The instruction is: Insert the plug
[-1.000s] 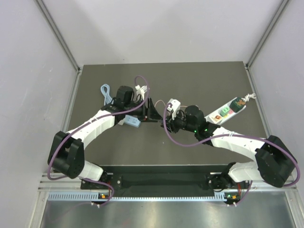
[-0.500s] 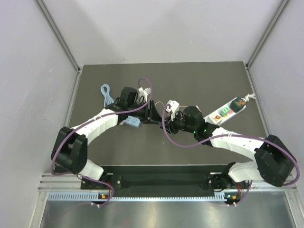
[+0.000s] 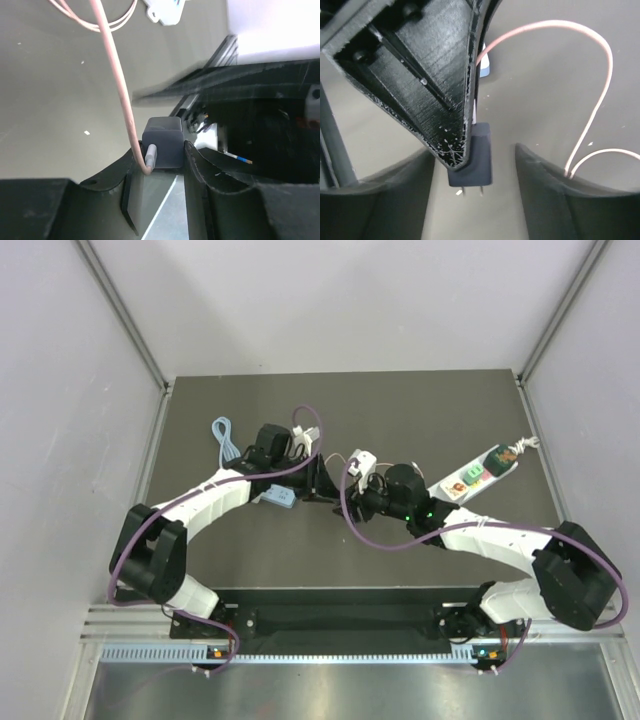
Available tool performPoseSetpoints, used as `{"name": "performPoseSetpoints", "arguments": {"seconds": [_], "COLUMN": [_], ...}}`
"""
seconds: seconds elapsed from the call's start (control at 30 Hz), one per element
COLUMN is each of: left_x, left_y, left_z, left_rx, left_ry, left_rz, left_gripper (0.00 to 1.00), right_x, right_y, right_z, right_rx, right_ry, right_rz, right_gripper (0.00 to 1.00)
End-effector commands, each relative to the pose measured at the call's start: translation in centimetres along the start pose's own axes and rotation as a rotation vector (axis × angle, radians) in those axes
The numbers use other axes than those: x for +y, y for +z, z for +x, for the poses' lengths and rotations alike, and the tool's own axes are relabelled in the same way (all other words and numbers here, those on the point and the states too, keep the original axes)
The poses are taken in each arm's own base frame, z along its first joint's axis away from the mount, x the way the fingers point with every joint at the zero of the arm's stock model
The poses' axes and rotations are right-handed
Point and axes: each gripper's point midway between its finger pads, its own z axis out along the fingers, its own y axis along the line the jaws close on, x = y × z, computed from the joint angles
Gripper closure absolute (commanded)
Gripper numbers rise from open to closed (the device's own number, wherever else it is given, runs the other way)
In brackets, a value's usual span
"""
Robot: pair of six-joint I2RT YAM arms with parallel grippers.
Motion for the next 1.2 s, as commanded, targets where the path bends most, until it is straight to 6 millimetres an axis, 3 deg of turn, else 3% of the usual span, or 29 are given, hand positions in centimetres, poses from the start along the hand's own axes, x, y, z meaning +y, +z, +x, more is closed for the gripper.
{"name": "performPoseSetpoints", "arguments": {"seconds": [0.0,0.13,0.2,0.33,0.4,0.43,0.5,0.67,0.87,1.17], "left_x": [-1.0,0.6,2.6,5.7,6.2,7.6,8.4,10.1,12.4,14.3], "left_y": [-0.6,-2.5,-4.0,-7.7,-9.2,-10.4,-11.4,-11.0,-10.2,-8.9], "left_z": [-1.0,-3.0,-3.8,-6.2,-7.1,-7.5,-7.8,-7.8,-6.3,-4.7], "left_rx": [-0.021,-0.082,-0.114,-0.206,-0.251,-0.276,-0.279,-0.25,-0.172,-0.122], "left_ry": [0.129,0.265,0.334,0.47,0.534,0.538,0.568,0.615,0.551,0.48], "left_rz": [0.005,-0.197,-0.352,-0.627,-0.705,-0.799,-0.86,-0.891,-0.926,-0.92], "left_gripper": [1.0,1.0,1.0,1.0,1.0,1.0,1.0,1.0,1.0,1.0], "right_x": [0.7,0.9,1.0,0.7,0.2,0.1,-0.3,-0.4,0.0,0.0], "right_y": [0.0,-1.6,-2.8,-4.7,-5.7,-6.0,-6.7,-7.6,-7.9,-7.9], "right_z": [-3.0,-3.8,-4.3,-4.9,-4.9,-4.9,-4.8,-4.5,-4.9,-4.9], "right_rx": [-0.095,-0.151,-0.189,-0.242,-0.27,-0.278,-0.302,-0.321,-0.337,-0.341], "right_ry": [-0.023,-0.036,-0.009,-0.003,0.005,0.007,0.014,0.019,0.021,0.016], "right_rz": [-0.014,-0.005,0.009,0.05,0.085,0.095,0.116,0.12,0.094,0.093], "right_gripper": [0.32,0.11,0.01,0.0,0.0,0.0,0.0,0.0,0.0,0.0]}}
